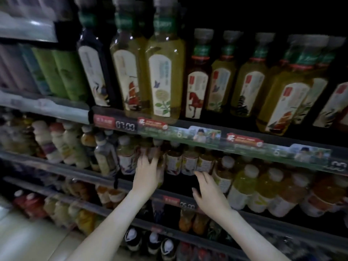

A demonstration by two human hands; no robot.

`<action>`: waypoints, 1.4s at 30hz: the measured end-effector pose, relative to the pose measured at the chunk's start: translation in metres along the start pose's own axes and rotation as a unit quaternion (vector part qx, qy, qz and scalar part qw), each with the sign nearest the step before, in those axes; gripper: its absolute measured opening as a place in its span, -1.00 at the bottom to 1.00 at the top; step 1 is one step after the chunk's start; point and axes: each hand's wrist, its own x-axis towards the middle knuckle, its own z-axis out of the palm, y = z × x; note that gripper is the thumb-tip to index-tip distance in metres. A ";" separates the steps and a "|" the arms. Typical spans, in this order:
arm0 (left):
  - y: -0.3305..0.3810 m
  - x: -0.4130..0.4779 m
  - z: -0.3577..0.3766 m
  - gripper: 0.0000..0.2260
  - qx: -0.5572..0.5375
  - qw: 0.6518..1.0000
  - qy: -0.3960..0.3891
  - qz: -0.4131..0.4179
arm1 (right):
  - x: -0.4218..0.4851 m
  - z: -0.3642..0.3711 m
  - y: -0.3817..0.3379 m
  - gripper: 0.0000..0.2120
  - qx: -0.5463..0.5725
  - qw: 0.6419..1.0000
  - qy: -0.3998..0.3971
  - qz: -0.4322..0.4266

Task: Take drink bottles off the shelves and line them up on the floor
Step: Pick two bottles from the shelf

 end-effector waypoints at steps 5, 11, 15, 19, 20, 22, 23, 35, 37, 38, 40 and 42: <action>-0.017 0.009 -0.006 -0.55 -0.099 0.995 -0.005 0.021 | 0.028 0.032 -0.033 -0.41 0.109 0.991 -0.071 0.045; -0.043 -0.017 0.010 -0.75 -0.137 0.976 0.060 0.157 | 0.066 0.065 -0.073 -0.31 0.269 0.960 -0.067 0.047; -0.061 -0.050 0.017 -0.59 -0.289 0.942 0.024 0.170 | 0.066 0.080 -0.076 -0.39 0.316 0.945 -0.018 0.087; -0.080 -0.058 0.018 -0.37 -0.308 0.943 -0.066 0.104 | 0.056 0.087 -0.071 -0.39 0.308 0.950 0.001 0.057; -0.083 -0.056 0.020 -0.34 -0.307 0.943 -0.087 0.097 | 0.056 0.086 -0.071 -0.37 0.319 0.945 0.005 0.073; -0.085 -0.050 0.023 -0.31 -0.314 0.937 -0.127 0.089 | 0.065 0.085 -0.069 -0.35 0.337 0.935 0.018 0.111; -0.084 -0.047 0.026 -0.31 -0.315 0.935 -0.141 0.085 | 0.070 0.084 -0.069 -0.34 0.336 0.934 0.023 0.117; -0.088 0.005 0.030 -0.48 -0.413 0.902 -0.113 -0.055 | 0.107 0.094 -0.061 -0.54 0.317 0.941 0.013 0.115; -0.092 0.005 0.029 -0.49 -0.427 0.894 -0.125 -0.056 | 0.102 0.098 -0.062 -0.53 0.271 0.957 0.029 0.097; -0.091 0.004 0.028 -0.50 -0.422 0.896 -0.130 -0.053 | 0.098 0.100 -0.062 -0.53 0.246 0.965 0.042 0.086; -0.084 -0.001 0.028 -0.51 -0.394 0.910 -0.118 -0.045 | 0.090 0.103 -0.061 -0.54 0.221 0.970 0.063 0.077; -0.071 -0.011 0.029 -0.53 -0.347 0.935 -0.056 -0.052 | 0.079 0.103 -0.059 -0.54 0.221 0.969 0.065 0.084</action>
